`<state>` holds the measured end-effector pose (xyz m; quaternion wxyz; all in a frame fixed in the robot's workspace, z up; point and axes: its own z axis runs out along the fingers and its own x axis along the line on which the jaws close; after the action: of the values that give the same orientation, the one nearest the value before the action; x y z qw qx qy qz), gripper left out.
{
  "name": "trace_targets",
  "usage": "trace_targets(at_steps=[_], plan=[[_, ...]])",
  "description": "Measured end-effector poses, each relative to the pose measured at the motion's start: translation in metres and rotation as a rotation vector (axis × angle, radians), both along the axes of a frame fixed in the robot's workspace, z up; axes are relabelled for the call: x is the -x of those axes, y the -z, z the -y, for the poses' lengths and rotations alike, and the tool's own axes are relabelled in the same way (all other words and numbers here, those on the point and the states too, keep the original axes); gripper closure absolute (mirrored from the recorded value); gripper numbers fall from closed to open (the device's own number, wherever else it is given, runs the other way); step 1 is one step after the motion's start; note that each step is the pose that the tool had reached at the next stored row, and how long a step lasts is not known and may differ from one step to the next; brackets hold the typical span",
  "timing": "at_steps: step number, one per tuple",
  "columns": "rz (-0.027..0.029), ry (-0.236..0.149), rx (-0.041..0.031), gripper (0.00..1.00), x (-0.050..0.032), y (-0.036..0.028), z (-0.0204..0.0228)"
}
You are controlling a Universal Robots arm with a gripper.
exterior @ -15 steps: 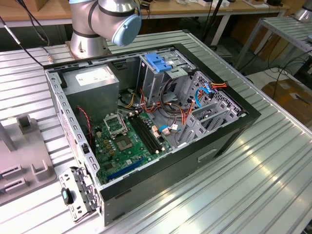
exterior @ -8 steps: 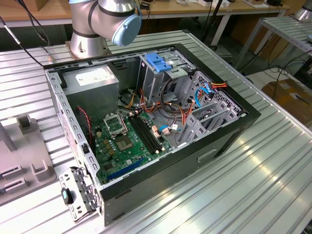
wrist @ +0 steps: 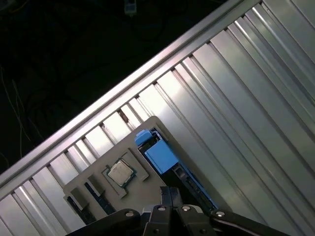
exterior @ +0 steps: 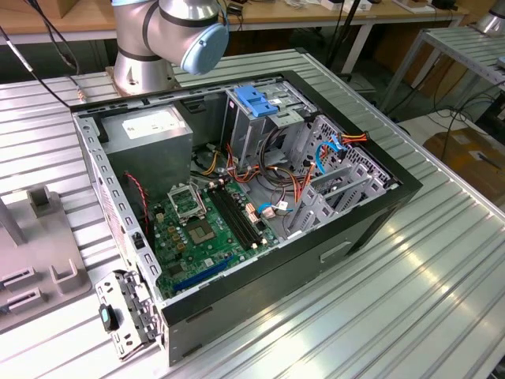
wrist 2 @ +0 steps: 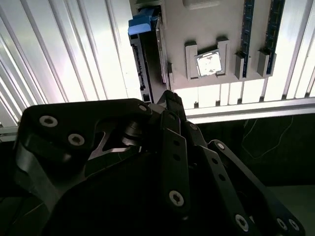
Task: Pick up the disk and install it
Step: 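Pick up the disk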
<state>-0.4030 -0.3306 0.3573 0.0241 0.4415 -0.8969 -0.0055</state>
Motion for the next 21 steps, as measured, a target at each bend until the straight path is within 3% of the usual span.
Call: trace_targets(at_steps=[6,14,21], plan=[[-0.0001,-0.002,0.0000,0.89,0.0000,0.0000,0.0000],[0.0000,-0.145,0.0000,0.89,0.0000,0.0002,-0.0001],[0.0000,-0.160,0.0001,0.89,0.0000,0.0002,-0.0001]])
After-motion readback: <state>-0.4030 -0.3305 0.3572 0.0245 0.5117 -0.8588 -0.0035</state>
